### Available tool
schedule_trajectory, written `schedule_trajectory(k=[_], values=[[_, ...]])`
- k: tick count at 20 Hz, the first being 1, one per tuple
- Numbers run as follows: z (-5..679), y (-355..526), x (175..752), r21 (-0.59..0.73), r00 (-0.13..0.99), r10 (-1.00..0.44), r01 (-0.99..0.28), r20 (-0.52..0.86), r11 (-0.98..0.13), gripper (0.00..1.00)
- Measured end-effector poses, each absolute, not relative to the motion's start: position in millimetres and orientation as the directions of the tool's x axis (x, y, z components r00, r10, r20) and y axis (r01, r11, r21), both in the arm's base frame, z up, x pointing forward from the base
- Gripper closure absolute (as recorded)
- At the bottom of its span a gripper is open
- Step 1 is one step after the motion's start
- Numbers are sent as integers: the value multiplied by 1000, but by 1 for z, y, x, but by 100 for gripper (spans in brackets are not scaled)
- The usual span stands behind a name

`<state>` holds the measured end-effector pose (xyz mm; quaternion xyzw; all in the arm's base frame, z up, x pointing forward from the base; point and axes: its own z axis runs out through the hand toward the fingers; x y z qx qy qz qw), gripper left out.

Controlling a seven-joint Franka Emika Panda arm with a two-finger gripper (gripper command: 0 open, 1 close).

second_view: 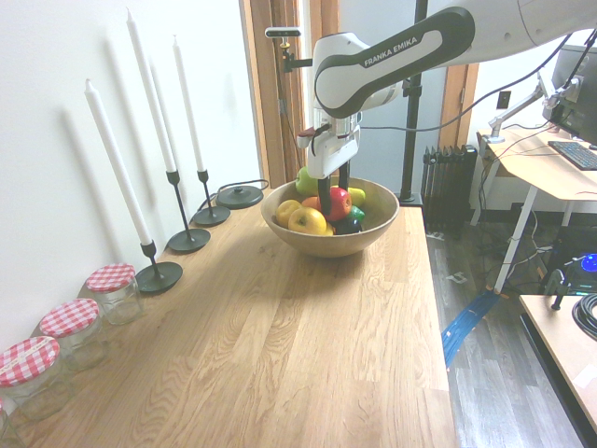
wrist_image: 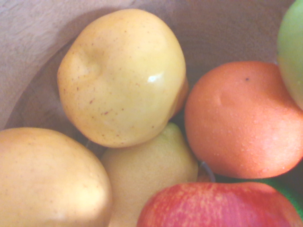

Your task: Take red apple out of the basket

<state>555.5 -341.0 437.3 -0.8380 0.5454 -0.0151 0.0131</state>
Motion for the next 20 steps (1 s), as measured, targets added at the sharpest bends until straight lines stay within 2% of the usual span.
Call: schedule_trajectory(k=[14, 17, 20], values=[[448, -333, 566, -65, 414, -910, -908, 20, -415, 100], [481, -308, 575, -99, 451, -892, -886, 46, -453, 100], [549, -258, 582, -147, 498, -863, -850, 86, -506, 100]])
